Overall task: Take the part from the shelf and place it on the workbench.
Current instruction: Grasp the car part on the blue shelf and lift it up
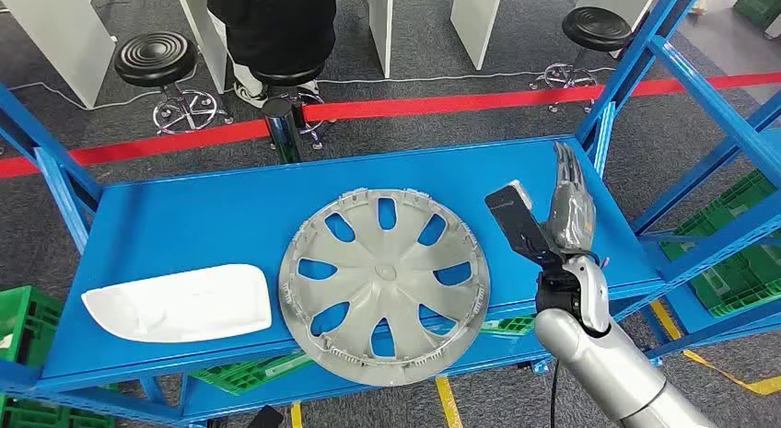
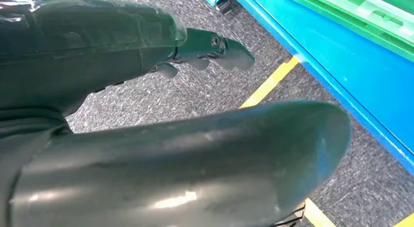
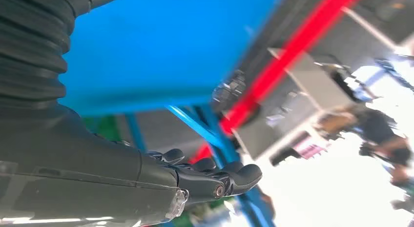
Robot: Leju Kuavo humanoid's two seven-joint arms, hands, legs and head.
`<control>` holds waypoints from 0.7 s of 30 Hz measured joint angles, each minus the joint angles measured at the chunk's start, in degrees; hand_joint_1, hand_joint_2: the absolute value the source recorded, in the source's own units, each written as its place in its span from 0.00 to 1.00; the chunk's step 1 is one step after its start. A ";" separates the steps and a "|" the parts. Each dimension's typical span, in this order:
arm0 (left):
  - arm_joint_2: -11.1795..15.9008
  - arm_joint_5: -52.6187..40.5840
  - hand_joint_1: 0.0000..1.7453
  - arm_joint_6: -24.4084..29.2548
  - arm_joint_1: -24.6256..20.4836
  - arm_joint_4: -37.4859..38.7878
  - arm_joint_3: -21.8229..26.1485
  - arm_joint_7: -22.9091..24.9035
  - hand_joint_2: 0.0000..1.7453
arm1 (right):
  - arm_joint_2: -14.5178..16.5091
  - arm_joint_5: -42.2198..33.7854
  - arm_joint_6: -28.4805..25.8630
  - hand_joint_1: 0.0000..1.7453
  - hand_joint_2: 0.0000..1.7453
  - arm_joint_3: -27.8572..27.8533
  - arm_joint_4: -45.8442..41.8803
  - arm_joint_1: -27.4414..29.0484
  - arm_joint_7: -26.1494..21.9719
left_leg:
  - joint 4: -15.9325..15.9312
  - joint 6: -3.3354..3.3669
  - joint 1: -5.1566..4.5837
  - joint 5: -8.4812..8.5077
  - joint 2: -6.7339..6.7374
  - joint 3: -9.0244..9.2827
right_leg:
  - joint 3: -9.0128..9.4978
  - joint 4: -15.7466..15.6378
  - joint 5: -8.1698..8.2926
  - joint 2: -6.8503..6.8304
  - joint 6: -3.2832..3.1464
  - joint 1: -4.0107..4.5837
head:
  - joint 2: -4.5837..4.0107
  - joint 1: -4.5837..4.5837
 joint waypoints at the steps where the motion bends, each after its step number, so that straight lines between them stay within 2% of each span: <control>1: -0.03 -0.13 0.00 -0.04 -0.03 0.00 0.00 0.08 0.00 | 0.03 0.19 0.52 0.00 1.00 0.04 -0.28 -0.57 0.11 | 0.00 0.00 0.00 0.00 0.00 0.00 | 0.00 0.00 0.00 0.00 0.00 0.00 | 0.00 0.00; 5: -0.23 -1.10 0.00 -0.67 -0.46 -0.03 0.00 0.62 0.00 | 0.76 0.43 3.55 0.00 1.00 0.43 -0.72 -4.32 -0.02 | 0.00 0.00 0.01 0.00 0.00 -0.01 | 0.00 0.01 0.01 -0.01 0.00 0.00 | 0.00 0.01; 9: -0.69 -2.04 0.00 -1.21 -1.17 -0.05 0.00 1.17 0.00 | 2.42 -2.59 5.89 0.00 1.00 1.33 1.39 -7.52 -1.92 | 0.00 0.00 0.02 0.00 0.02 -0.01 | 0.00 0.03 0.01 -0.01 0.00 0.00 | 0.00 -0.01; 15: -1.18 -3.47 0.00 -1.81 -1.47 -0.05 -0.01 1.81 0.00 | 5.21 -7.98 7.36 0.00 1.00 3.15 9.86 -9.61 -5.52 | 0.00 0.00 0.03 0.00 0.02 -0.03 | 0.00 0.05 0.00 -0.02 -0.01 0.00 | 0.00 0.01; 21: -1.28 -3.89 0.00 -1.89 -1.57 -0.05 0.00 2.02 0.00 | 7.60 -9.51 8.33 0.00 1.00 4.86 17.95 -11.69 -7.83 | 0.00 0.00 0.02 0.00 0.05 -0.02 | -0.01 0.05 0.00 -0.01 -0.02 0.00 | 0.00 0.03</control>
